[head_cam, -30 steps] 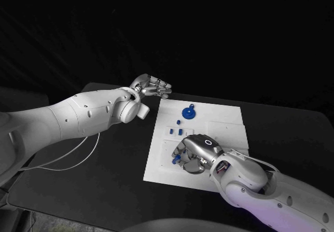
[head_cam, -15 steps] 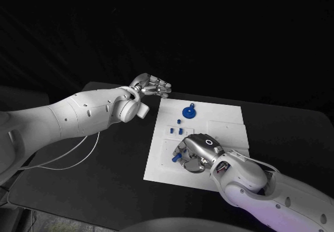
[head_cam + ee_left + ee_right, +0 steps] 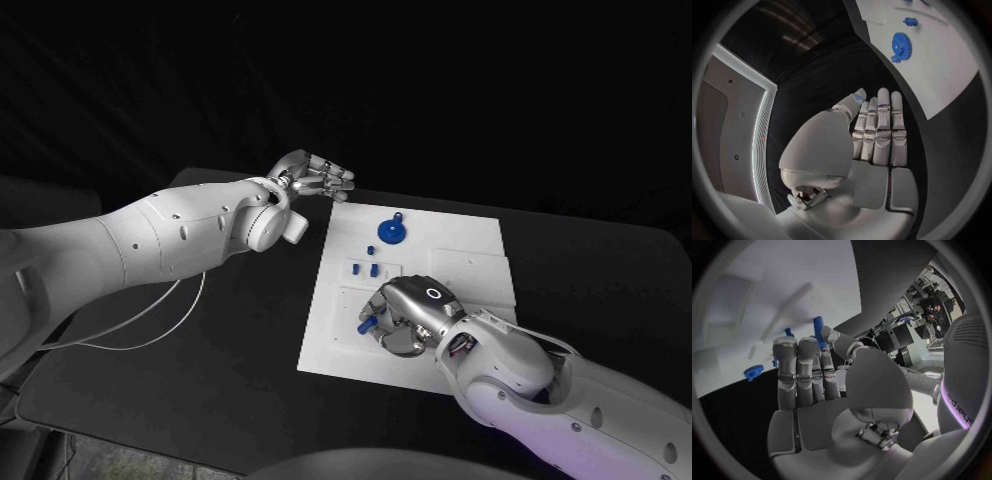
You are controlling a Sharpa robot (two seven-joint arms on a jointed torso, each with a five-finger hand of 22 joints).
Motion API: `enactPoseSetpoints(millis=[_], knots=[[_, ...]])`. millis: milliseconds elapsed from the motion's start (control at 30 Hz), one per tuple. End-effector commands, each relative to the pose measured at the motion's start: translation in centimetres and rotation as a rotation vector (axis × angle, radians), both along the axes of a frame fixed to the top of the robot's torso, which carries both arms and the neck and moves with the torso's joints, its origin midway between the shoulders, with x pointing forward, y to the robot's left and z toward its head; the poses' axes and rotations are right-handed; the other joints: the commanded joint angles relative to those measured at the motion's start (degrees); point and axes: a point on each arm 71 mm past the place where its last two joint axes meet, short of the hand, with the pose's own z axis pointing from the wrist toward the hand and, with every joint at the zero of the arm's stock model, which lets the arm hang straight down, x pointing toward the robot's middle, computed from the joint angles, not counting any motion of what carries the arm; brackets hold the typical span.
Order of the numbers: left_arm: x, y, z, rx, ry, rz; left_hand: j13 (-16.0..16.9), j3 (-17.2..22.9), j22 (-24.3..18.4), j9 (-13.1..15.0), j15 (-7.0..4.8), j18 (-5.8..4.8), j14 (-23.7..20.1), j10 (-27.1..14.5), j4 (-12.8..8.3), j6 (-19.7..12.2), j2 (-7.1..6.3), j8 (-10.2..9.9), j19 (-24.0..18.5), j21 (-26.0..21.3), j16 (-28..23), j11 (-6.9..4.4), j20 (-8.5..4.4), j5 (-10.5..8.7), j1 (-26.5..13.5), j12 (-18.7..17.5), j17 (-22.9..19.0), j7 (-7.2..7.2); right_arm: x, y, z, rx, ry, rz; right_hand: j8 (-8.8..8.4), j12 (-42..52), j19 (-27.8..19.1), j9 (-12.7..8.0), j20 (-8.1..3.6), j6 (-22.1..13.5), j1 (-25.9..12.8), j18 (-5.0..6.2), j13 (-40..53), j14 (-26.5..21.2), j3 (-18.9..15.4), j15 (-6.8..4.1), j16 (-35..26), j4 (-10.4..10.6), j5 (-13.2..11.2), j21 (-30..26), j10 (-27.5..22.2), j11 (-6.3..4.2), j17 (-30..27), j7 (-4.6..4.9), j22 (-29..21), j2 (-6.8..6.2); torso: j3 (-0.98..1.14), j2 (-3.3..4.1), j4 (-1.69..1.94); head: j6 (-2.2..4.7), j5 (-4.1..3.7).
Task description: Assemble the parts on the task board
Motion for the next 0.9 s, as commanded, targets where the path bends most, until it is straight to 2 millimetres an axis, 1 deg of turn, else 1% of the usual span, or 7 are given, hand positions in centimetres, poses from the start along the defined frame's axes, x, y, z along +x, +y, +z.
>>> enactPoseSetpoints(millis=[33,300,400,567,667,733,900], knots=[[-0.1,-0.2,0.0,-0.011,0.003,-0.014,-0.1,0.0,-0.1,0.0,0.09,-0.87,0.1,-0.5,0.3,-0.3,0.17,-0.2,0.3,0.0,0.2,0.03,0.05,0.05,-0.4,-0.2,0.1,0.07,-0.1,0.1,-0.1,-0.028,0.0,0.007,0.23,0.2,2.8,0.1,-0.25,0.5,-0.1,0.74,1.2,-0.1,0.2,-0.38,-0.4,-0.1,0.4,0.3,6.1,-2.41,0.1,0.12,0.4,0.4,0.02,-0.01,-0.03,-0.12,0.08],[-0.1,-0.1,0.0,-0.01,0.004,-0.014,-0.1,0.0,-0.1,0.0,0.09,-0.87,0.1,-0.5,0.3,-0.3,0.17,-0.2,0.3,0.0,0.2,0.03,0.05,0.05,-0.4,-0.2,0.1,0.07,-0.2,0.0,-0.1,-0.05,-0.009,-0.002,0.24,0.2,2.8,0.1,-0.24,0.5,0.0,0.73,1.2,-0.2,0.2,-0.38,-0.4,-0.1,0.4,0.3,6.1,-2.42,0.2,0.1,0.5,0.41,0.04,-0.01,-0.05,-0.23,0.13],[-0.1,-0.1,0.0,-0.01,0.004,-0.014,-0.1,0.0,-0.1,0.0,0.09,-0.87,0.1,-0.5,0.3,-0.3,0.17,-0.2,0.3,0.0,0.2,0.03,0.05,0.05,-0.4,-0.2,0.1,0.07,-0.2,0.0,0.0,-0.057,-0.014,-0.006,0.23,0.2,2.8,0.1,-0.24,0.5,-0.1,0.73,1.2,-0.2,0.2,-0.38,-0.4,-0.1,0.4,0.3,6.2,-2.43,0.2,0.1,0.5,0.41,0.01,-0.03,-0.07,-0.23,0.06],[0.0,-0.1,0.0,-0.01,0.004,-0.014,-0.1,0.0,-0.1,0.0,0.09,-0.87,0.1,-0.5,0.3,-0.3,0.17,-0.2,0.3,0.0,0.2,0.03,0.05,0.05,-0.4,-0.2,0.1,0.07,-0.4,0.5,-0.1,-0.084,-0.007,-0.002,0.23,0.2,2.8,0.1,-0.25,0.5,-0.1,0.72,1.2,-0.2,0.2,-0.38,-0.4,-0.1,0.4,0.3,6.2,-2.43,0.3,0.09,0.6,0.39,0.02,-0.03,-0.08,-0.16,-0.01],[0.0,-0.2,0.0,-0.01,0.005,-0.016,-0.1,0.0,-0.1,0.0,0.09,-0.87,0.1,-0.5,0.3,-0.3,0.17,-0.2,0.3,0.0,0.2,0.03,0.05,0.05,-0.4,-0.2,0.1,0.07,-0.5,0.8,-0.2,-0.111,0.005,0.006,0.22,0.1,2.7,0.1,-0.22,0.5,-0.2,0.72,1.2,-0.3,0.3,-0.36,-0.5,0.0,0.4,-0.1,6.1,-2.41,0.3,0.12,0.5,0.38,0.0,-0.02,0.06,-0.13,-0.17],[0.0,-0.3,0.0,-0.01,0.006,-0.017,-0.1,-0.1,-0.4,0.0,0.12,-0.89,0.0,-0.5,0.4,-0.2,0.22,-0.2,0.4,0.0,0.2,0.04,0.07,0.03,-0.4,-0.2,0.1,0.0,-0.5,1.0,-0.2,-0.127,0.01,0.009,0.22,0.1,2.7,0.1,-0.22,0.4,-0.2,0.71,1.2,-0.3,0.3,-0.36,-0.5,-0.1,0.4,-0.2,6.1,-2.41,0.3,0.12,0.5,0.38,-0.03,0.0,0.12,-0.18,-0.11],[-0.1,-0.5,-0.1,-0.01,0.011,-0.024,-0.1,-0.1,-0.5,0.0,0.14,-0.9,0.0,-0.6,0.4,-0.2,0.18,-0.2,0.3,0.0,0.2,0.06,0.09,0.0,-0.5,-0.2,0.0,0.01,-0.5,1.3,-0.3,-0.163,0.017,0.011,0.22,0.1,2.7,0.1,-0.21,0.4,-0.1,0.7,1.2,-0.4,0.3,-0.35,-0.5,-0.1,0.4,-0.3,6.1,-2.39,0.3,0.14,0.5,0.39,-0.07,-0.01,0.04,-0.22,-0.02]])
